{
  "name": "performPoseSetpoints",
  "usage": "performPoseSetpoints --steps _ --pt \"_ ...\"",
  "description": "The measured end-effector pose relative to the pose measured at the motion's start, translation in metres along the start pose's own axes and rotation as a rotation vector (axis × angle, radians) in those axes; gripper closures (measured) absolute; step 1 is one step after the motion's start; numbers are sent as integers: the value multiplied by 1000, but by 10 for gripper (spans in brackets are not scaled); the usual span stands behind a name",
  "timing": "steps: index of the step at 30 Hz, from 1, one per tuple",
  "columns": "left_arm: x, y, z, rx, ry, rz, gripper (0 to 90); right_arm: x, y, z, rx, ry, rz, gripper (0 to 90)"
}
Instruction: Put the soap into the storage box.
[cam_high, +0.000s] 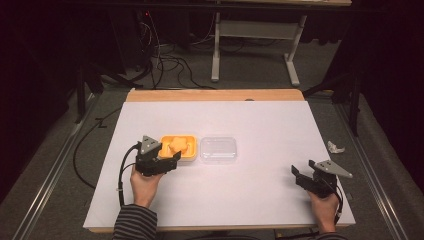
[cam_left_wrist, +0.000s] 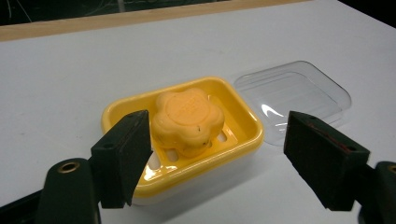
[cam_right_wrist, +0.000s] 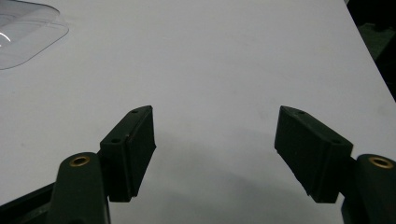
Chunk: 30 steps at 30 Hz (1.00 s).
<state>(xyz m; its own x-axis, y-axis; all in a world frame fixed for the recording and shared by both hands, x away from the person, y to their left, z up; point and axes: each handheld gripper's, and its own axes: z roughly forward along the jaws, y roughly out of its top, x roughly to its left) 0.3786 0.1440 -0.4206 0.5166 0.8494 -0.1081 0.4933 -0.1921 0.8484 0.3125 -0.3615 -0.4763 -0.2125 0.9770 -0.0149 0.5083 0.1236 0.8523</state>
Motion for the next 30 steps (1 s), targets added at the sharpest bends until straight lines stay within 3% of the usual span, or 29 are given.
performPoseSetpoints --steps 15,30 --pt "-4 -13 -14 -26 -11 -8 240 0 0 1 6 1 -3 293" --pt "-8 -20 -20 -23 -31 -24 237 0 0 1 11 2 -4 293"
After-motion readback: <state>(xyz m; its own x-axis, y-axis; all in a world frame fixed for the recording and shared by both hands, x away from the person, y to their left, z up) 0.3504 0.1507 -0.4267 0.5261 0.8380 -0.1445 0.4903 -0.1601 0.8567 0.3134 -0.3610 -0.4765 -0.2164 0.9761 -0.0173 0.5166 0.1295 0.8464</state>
